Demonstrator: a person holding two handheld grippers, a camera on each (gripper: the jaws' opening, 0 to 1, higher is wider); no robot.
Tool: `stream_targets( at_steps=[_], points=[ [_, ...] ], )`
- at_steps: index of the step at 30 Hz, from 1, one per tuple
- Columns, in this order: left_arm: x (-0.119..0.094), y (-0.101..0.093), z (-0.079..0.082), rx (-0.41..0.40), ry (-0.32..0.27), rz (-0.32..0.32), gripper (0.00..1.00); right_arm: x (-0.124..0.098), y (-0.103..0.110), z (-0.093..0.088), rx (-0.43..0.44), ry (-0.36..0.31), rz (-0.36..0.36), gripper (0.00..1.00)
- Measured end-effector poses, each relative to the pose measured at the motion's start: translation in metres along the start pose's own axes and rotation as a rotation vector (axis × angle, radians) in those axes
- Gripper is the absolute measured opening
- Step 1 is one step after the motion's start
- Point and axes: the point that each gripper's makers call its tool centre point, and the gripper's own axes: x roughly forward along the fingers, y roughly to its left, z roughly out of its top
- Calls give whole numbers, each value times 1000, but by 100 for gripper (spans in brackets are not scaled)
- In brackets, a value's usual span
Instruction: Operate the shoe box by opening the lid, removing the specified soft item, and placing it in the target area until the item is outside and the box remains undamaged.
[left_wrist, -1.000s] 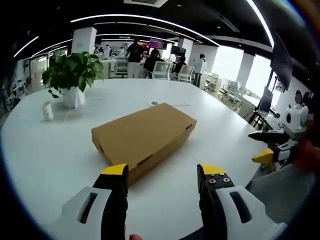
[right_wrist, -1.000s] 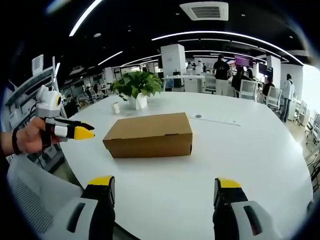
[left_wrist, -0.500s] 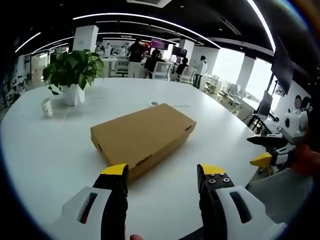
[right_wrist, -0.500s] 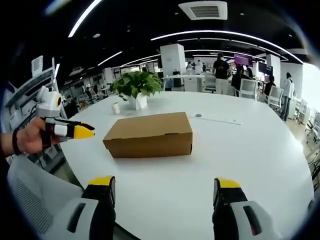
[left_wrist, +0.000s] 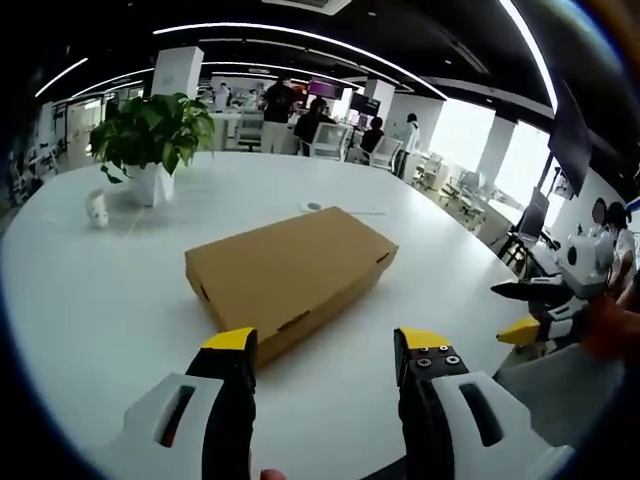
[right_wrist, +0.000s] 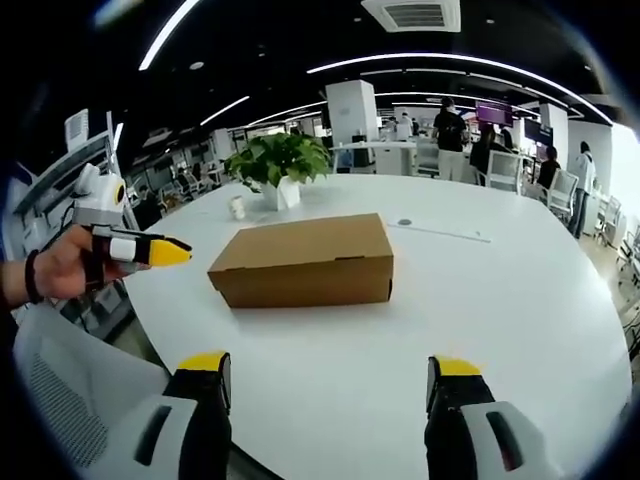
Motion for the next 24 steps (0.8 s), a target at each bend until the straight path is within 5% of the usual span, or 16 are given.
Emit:
stream_targets(
  at_steps=[11,24],
  points=[
    [5,36,-17,44,89,52,57,31,-22,20,-1,-14,30,77],
    [26,68,-28,-3,112,77,56,92,-36,56,-131,5,92,76]
  ],
)
